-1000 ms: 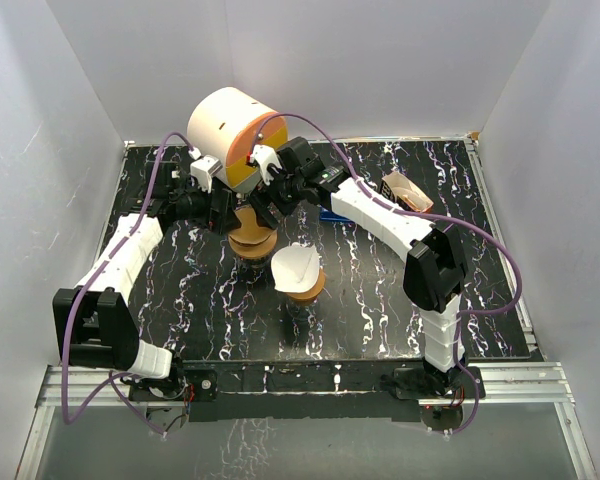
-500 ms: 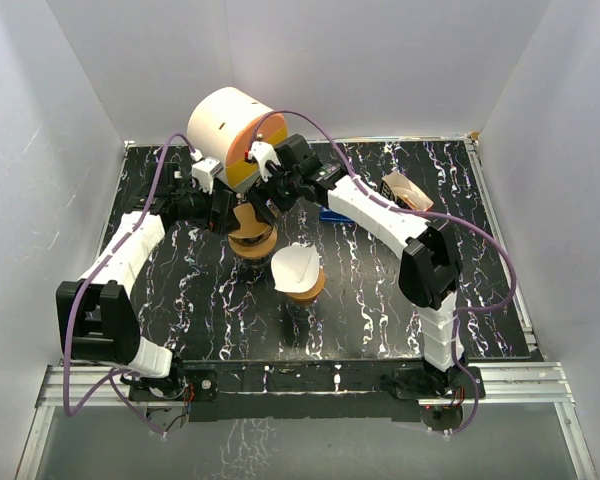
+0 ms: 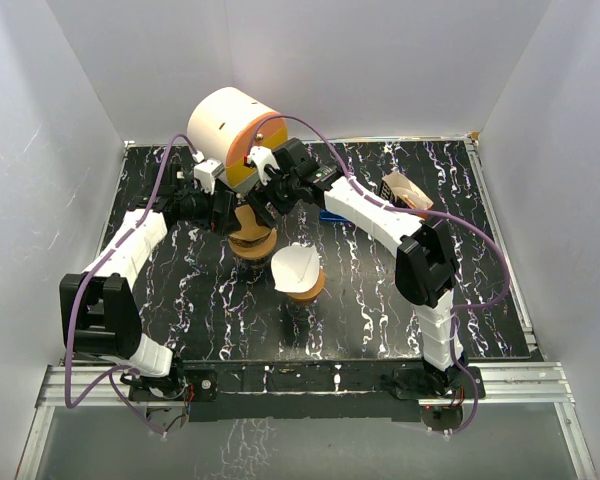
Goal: Place the coffee filter in the dripper
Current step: Adjust the coffee filter in the coffee dripper.
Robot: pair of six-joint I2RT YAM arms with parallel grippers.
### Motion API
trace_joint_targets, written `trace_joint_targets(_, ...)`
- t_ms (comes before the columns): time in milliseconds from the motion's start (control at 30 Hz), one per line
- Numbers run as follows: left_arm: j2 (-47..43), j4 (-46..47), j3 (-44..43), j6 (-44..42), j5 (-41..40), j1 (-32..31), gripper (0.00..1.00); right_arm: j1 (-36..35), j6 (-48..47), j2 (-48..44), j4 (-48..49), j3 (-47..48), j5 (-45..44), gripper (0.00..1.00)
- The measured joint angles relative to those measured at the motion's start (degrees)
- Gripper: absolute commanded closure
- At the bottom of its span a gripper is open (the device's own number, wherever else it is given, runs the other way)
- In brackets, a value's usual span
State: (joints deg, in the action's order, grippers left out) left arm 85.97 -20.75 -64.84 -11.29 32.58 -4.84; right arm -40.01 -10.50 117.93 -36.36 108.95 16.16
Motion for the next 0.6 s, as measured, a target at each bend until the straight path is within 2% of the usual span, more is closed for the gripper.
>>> trace_joint_targets(600,1.05,1.09,0.00,-0.72,-0.17,-1.03,0.07,-0.02,0.04,0.00,1.49,-1.95,0.28,0.16)
